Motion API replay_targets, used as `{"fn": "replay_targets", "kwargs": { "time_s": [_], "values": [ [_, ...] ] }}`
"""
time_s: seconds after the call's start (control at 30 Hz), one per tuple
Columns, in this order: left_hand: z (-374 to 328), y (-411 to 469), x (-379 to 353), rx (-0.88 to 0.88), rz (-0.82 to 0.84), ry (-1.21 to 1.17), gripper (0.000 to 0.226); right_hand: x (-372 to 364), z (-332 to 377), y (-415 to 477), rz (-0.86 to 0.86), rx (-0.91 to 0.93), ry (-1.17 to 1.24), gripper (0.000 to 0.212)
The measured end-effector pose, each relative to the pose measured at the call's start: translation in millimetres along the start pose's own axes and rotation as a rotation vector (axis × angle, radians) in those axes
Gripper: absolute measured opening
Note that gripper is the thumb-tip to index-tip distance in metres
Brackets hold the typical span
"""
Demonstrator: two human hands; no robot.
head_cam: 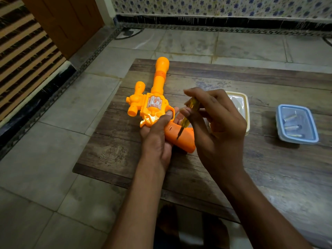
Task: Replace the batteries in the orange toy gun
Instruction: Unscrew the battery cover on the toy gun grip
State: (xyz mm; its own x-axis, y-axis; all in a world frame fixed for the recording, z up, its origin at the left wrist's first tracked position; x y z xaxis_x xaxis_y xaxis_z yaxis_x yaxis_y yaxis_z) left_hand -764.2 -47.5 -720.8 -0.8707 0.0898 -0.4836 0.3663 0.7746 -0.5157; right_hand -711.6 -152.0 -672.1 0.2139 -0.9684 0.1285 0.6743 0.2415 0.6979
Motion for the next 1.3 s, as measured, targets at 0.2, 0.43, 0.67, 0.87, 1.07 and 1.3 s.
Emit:
{"fn": "replay_targets", "kwargs": {
  "time_s": [0.2, 0.43, 0.67, 0.87, 1.07, 1.3],
  "values": [
    [-1, -1, -2, 0.01, 0.011, -0.015, 0.031, 0, -1, -1, -0.001, -0.006, 0.058, 0.037],
    [2, 6, 2, 0.016, -0.019, -0.009, 0.038, 0, 2, -2, -0.012, -0.002, -0.011, 0.029],
    [3, 7, 5, 0.027, -0.058, -0.017, 0.053, -2, 2, -2, 0.025, -0.003, 0.045, 0.043],
    [2, 6, 3, 0.025, -0.046, -0.021, 0.044, -2, 4, -3, 0.078, -0.025, 0.099, 0.036],
    [2, 6, 3, 0.013, -0.038, 0.007, 0.037, -1, 0, -1, 0.052, 0.002, 0.065, 0.036],
    [1, 5, 2, 0.008, 0.008, -0.009, 0.028, -1, 3, -2, 0.057, -0.026, 0.057, 0.026]
  ]
}}
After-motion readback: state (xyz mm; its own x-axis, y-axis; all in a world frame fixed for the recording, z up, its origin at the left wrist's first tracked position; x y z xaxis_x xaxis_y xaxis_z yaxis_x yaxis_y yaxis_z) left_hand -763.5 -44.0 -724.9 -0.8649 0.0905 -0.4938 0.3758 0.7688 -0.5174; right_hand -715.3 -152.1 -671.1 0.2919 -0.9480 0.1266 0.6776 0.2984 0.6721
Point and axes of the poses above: each hand's wrist, its own y-axis towards the middle knuckle, its own x-axis out of the back of the hand, z = x × y, the point moved 2 cm from there along y, towards the middle knuckle, and after that the axes turned 11 degrees about -z, right-handed, at the moved point
